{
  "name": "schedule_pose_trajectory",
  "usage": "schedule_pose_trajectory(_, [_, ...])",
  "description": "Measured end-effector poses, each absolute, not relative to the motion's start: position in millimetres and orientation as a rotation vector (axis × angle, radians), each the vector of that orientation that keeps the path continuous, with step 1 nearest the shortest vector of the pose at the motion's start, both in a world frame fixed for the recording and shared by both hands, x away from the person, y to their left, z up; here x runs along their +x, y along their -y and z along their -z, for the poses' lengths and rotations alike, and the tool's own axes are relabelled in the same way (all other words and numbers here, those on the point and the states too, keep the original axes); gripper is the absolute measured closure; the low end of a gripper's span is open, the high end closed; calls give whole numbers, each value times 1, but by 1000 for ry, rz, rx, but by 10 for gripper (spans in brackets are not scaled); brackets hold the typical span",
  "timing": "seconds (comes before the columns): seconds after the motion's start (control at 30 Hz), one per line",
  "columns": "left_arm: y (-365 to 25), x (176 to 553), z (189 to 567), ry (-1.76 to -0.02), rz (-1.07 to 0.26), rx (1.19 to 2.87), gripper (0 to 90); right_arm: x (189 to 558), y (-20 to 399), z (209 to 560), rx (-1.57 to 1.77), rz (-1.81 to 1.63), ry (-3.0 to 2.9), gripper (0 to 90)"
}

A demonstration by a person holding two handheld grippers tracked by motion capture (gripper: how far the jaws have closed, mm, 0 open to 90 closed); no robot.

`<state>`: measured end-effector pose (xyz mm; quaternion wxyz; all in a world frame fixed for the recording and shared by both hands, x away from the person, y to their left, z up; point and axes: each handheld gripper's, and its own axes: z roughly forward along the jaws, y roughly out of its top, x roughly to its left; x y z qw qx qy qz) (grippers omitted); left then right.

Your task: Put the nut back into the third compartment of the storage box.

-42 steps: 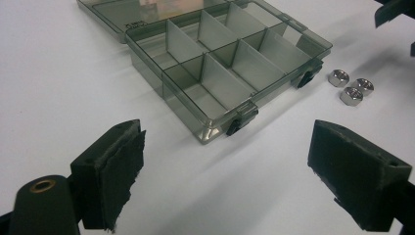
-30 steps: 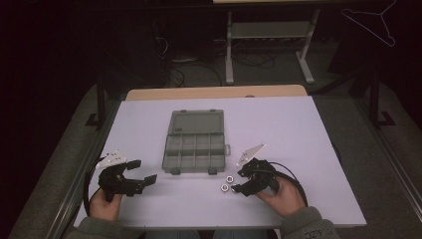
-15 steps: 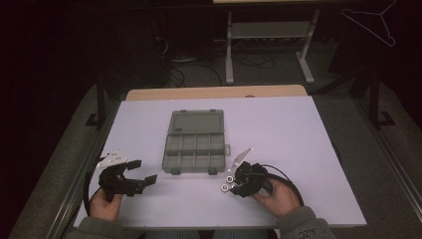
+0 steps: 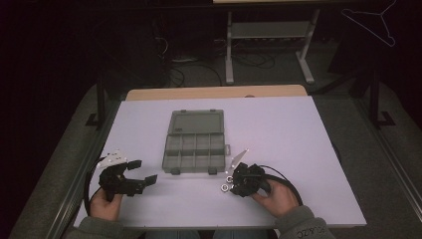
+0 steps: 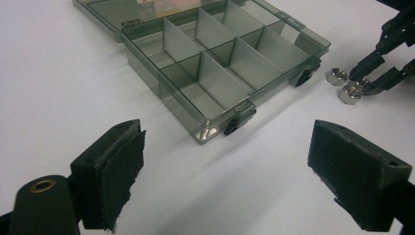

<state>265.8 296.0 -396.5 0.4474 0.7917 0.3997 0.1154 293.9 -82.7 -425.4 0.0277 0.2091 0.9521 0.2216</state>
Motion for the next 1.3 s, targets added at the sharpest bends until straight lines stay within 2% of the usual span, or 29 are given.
schedule_pose_trajectory(0.47, [-297, 266, 397, -988, -289, 1971, 128, 302, 93, 408, 697, -791, -2944, 694])
schedule_pose_trajectory(0.87, [-297, 267, 397, -990, -288, 1962, 128, 343, 77, 371, 693, -830, -2930, 694])
schedule_pose_trajectory(1.3, [-298, 267, 396, -987, -288, 1958, 128, 401, 31, 346, 672, -823, -2929, 695])
